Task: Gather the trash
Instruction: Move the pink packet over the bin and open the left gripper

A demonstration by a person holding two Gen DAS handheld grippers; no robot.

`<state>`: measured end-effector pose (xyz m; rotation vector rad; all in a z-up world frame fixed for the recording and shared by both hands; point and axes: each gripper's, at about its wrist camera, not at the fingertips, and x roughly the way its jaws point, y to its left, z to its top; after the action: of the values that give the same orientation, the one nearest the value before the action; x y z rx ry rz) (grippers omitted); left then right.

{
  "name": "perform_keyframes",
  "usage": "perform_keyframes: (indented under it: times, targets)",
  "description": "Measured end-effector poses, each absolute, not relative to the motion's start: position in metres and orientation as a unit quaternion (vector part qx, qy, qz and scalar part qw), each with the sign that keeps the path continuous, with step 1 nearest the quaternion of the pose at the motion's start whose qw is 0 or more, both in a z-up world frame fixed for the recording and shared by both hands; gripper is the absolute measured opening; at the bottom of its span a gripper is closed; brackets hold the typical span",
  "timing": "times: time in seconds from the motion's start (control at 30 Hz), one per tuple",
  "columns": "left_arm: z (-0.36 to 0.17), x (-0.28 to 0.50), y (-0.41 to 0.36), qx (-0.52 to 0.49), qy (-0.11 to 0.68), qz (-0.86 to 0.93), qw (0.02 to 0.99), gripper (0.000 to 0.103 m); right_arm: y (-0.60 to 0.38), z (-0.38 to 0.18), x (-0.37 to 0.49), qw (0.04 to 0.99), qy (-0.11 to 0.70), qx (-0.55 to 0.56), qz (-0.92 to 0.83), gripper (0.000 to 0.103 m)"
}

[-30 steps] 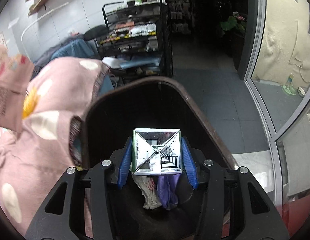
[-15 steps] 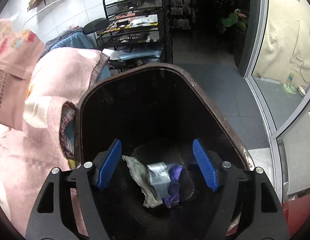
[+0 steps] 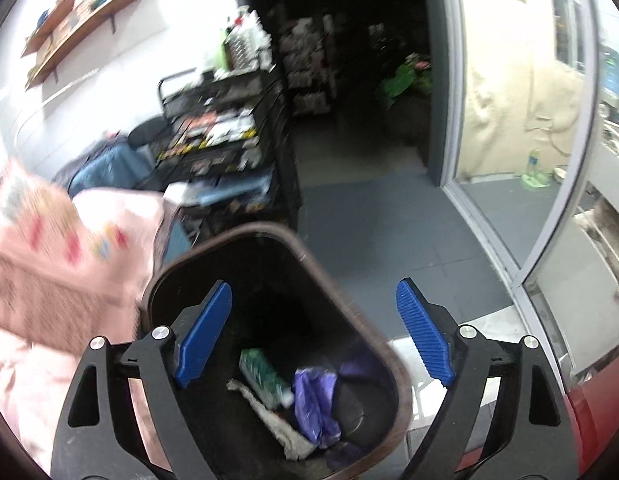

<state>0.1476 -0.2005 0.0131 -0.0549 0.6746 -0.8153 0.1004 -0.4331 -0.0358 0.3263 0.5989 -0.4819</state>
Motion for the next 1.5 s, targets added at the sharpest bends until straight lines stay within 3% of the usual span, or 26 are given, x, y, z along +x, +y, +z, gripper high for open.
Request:
perform_keyframes:
  times: [0.5,0.6,0.63,0.7,0.73,0.77,1.07,1.5]
  targets:
    - [-0.034,0.155,-0.242,0.03,0.39,-0.396,0.831,0.002,-0.444,-0.028,0.093,0.912,0.288,0.17,-0.237,0.093]
    - [-0.038,0.153,-0.244,0.042,0.393,-0.395,0.829,0.006,-0.443,-0.029,0.094,0.912,0.289,0.173,-0.234,0.094]
    - [-0.039,0.153,-0.244,0.045,0.393,-0.395,0.829,0.012,-0.443,-0.029,0.094,0.912,0.289,0.174,-0.232,0.095]
    - [-0.039,0.149,-0.244,0.054,0.389,-0.39,0.833,0.036,-0.441,-0.03,0.095,0.913,0.29,0.172,-0.23,0.096]
    - [-0.038,0.147,-0.244,0.057,0.384,-0.387,0.836,0.056,-0.441,-0.03,0.096,0.913,0.291,0.172,-0.229,0.096]
    - [-0.037,0.144,-0.243,0.058,0.376,-0.385,0.841,0.065,-0.44,-0.03,0.096,0.913,0.29,0.171,-0.229,0.096]
    - [-0.026,0.129,-0.234,0.076,0.336,-0.374,0.861,0.088,-0.436,-0.031,0.096,0.917,0.285,0.172,-0.218,0.097]
    - [-0.004,0.108,-0.185,0.061,0.28,-0.341,0.896,0.097,-0.411,-0.029,0.101,0.933,0.275,0.166,-0.16,0.097]
